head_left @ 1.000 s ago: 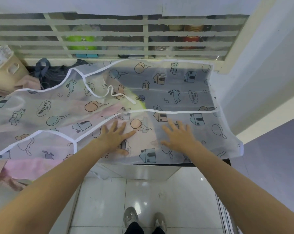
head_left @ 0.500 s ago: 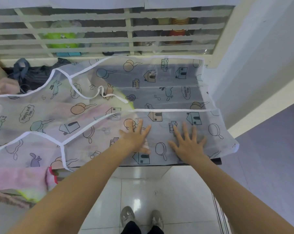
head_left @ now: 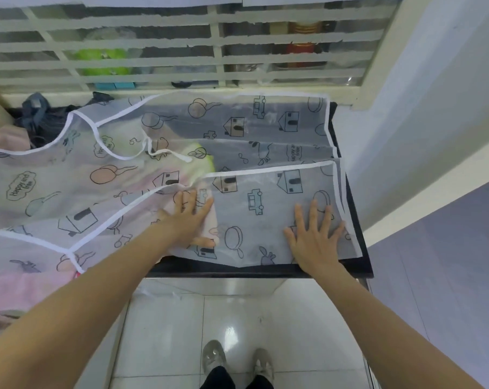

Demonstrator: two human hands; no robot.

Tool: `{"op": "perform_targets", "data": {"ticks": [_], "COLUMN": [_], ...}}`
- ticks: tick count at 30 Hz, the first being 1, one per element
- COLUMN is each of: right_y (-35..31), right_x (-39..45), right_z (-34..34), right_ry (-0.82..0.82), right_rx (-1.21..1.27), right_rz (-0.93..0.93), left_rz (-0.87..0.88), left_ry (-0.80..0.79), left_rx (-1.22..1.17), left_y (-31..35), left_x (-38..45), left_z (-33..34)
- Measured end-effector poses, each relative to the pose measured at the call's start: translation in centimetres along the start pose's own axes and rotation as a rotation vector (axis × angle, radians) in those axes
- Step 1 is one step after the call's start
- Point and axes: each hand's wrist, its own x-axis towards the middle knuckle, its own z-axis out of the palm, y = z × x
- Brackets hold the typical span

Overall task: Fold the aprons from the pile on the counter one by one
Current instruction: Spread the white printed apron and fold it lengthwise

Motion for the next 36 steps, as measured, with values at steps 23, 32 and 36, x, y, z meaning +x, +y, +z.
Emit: {"op": "perform_targets", "data": {"ticks": [23, 32, 36], "right_y": [-1.3, -18.9, -24.8], "right_x": [0.2, 0.6, -0.4], "right_z": [-1.6, -4.8, -4.5], "right_ry": [0.023, -0.065, -0.133], "right_rx": [0.08, 0.274, 0.514], "right_rz": [0.2, -0.568, -0.521], "left_rz": [0.309, 0.327, 0.08], "left_ry": [0.216, 0.966, 1.068], "left_rx": [-0.087, -0.216, -0.22], "left_y": [9.8, -3.9, -13.6], "left_x": [0.9, -5.8, -8.9], "left_z": [1.3, 6.0, 6.5]}}
